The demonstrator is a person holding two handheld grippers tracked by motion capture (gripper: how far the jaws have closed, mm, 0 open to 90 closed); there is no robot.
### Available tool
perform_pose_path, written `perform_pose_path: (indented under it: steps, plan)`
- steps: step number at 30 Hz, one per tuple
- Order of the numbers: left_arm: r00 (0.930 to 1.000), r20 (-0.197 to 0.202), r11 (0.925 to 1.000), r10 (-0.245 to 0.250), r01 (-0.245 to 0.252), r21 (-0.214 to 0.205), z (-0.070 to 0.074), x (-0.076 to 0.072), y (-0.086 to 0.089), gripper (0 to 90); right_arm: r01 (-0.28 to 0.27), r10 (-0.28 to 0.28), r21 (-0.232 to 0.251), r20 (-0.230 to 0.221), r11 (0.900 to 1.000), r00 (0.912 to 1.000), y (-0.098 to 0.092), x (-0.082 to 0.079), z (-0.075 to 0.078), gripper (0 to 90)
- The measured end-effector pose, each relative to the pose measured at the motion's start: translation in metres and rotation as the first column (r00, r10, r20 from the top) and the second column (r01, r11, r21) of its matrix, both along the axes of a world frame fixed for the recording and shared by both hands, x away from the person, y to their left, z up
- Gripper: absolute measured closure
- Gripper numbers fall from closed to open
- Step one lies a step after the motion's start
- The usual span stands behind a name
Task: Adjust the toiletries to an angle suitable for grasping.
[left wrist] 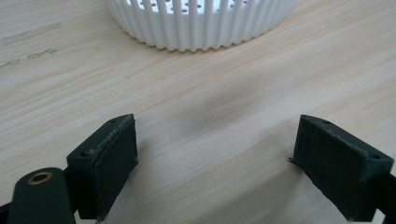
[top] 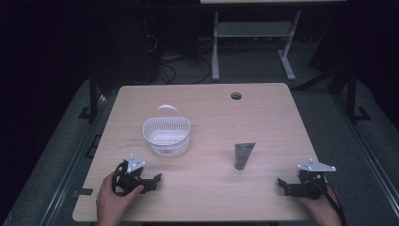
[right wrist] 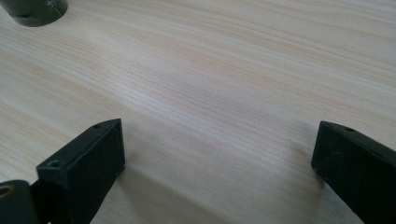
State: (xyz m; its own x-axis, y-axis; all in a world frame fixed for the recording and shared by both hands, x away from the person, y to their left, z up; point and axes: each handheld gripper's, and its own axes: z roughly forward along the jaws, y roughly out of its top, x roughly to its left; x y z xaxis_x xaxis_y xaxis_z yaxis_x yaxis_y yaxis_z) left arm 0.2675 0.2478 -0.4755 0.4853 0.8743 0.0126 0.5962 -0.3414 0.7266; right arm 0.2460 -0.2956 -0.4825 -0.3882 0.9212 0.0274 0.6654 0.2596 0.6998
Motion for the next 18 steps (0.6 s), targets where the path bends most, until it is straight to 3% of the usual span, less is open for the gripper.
perform_pose_path:
  steps: [3, 5, 6, 11, 13, 17, 18]
  plan:
    - [1.0000, 0.001, 1.0000, 0.001, -0.001, -0.001, 0.000, 0.000, 0.000, 12.4, -0.015, 0.015, 0.005, 0.014, 0.9999, 0.9998, 0.001, 0.000, 0.000, 9.2]
    - [1.0000, 0.001, 1.0000, 0.001, -0.001, -0.001, 0.000, 0.000, 0.000, 12.4, -0.022, 0.022, 0.007, 0.021, 0.9997, 0.9995, 0.000, 0.001, 0.003, 19.5]
    - [1.0000, 0.001, 1.0000, 0.002, -0.002, -0.001, 0.000, 0.000, 0.000, 12.4, -0.022, 0.022, 0.007, 0.021, 0.9997, 0.9995, 0.000, 0.001, 0.003, 19.5]
    - [1.0000, 0.001, 1.0000, 0.001, -0.001, -0.001, 0.000, 0.000, 0.000, 12.4, -0.038, 0.038, 0.015, 0.013, 0.9992, 0.9992, -0.002, 0.002, 0.008, 45.8]
    - [1.0000, 0.002, 1.0000, 0.001, -0.001, -0.002, 0.000, 0.000, 0.000, 12.4, -0.039, 0.039, 0.019, 0.017, 0.9990, 0.9991, -0.002, 0.001, 0.010, 49.6]
    - [1.0000, 0.000, 1.0000, -0.002, 0.002, -0.002, 0.000, 0.000, 0.000, 12.4, -0.052, 0.051, 0.047, 0.039, 0.9975, 0.9980, -0.001, -0.001, 0.022, 68.5]
    - [1.0000, 0.000, 1.0000, -0.002, 0.002, -0.002, 0.000, 0.000, 0.000, 12.5, -0.052, 0.051, 0.047, 0.039, 0.9975, 0.9980, -0.001, -0.001, 0.022, 68.5]
